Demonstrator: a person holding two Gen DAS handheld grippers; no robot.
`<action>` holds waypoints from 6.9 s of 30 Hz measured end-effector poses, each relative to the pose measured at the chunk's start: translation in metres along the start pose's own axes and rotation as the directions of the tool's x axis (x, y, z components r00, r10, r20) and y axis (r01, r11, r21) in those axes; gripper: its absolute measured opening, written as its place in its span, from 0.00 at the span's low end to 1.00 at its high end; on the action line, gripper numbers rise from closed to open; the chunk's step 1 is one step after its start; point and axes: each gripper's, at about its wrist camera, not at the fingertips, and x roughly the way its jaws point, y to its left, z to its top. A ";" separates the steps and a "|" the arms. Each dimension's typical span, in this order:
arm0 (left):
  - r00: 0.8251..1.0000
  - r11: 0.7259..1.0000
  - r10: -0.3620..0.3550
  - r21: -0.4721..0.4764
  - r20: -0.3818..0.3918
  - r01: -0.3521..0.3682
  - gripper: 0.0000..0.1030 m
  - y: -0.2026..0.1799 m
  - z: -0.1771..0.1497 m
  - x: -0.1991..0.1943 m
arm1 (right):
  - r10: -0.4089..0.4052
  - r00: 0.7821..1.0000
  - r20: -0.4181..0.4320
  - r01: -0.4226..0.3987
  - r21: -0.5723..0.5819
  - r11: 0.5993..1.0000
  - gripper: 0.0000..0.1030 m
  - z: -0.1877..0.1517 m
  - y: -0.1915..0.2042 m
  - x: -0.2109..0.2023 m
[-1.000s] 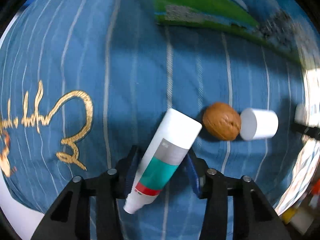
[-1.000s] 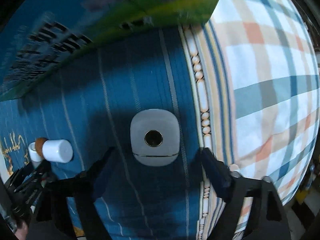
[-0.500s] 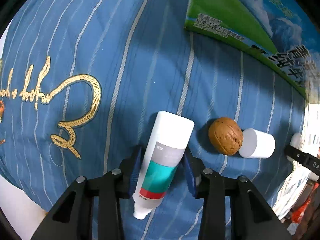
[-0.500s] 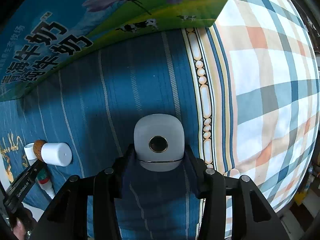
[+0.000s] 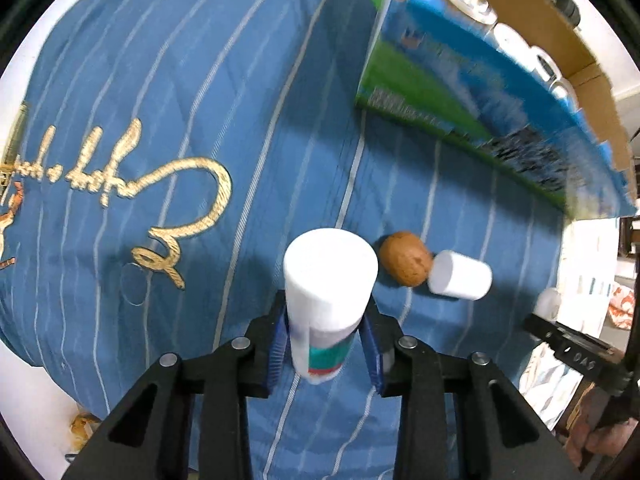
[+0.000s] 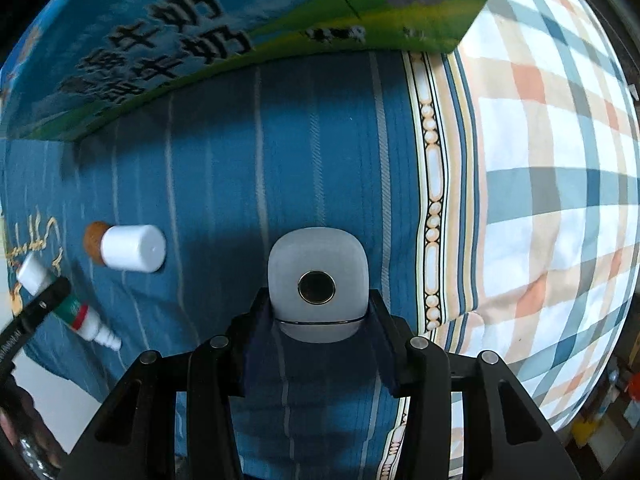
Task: Organize rigid objects
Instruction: 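Carry the tube and earbud case toward the box with both tools, then lower the tube and earbud case into the box and open both tools, then withdraw both tools from the box toward the walnut and white cylinder, then grasp the walnut with the left tool while the right tool grasps the white cylinder, then carry the walnut and white cylinder into the box with both tools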
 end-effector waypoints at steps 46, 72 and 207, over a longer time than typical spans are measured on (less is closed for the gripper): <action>0.994 0.964 0.073 0.262 -0.087 -0.047 0.29 -0.116 0.213 0.000 | 0.029 0.981 0.190 -0.028 -0.008 1.000 0.47 0.178 -0.001 -0.099; 0.977 0.985 0.119 0.149 -0.175 -0.093 0.31 -0.120 0.233 0.077 | -0.103 0.991 -0.084 0.098 -0.058 0.994 0.47 0.210 -0.005 -0.004; 0.988 0.946 -0.103 0.319 0.119 0.060 0.38 -0.102 0.015 -0.086 | 0.138 0.976 0.169 -0.132 -0.047 0.990 0.50 -0.028 0.035 -0.117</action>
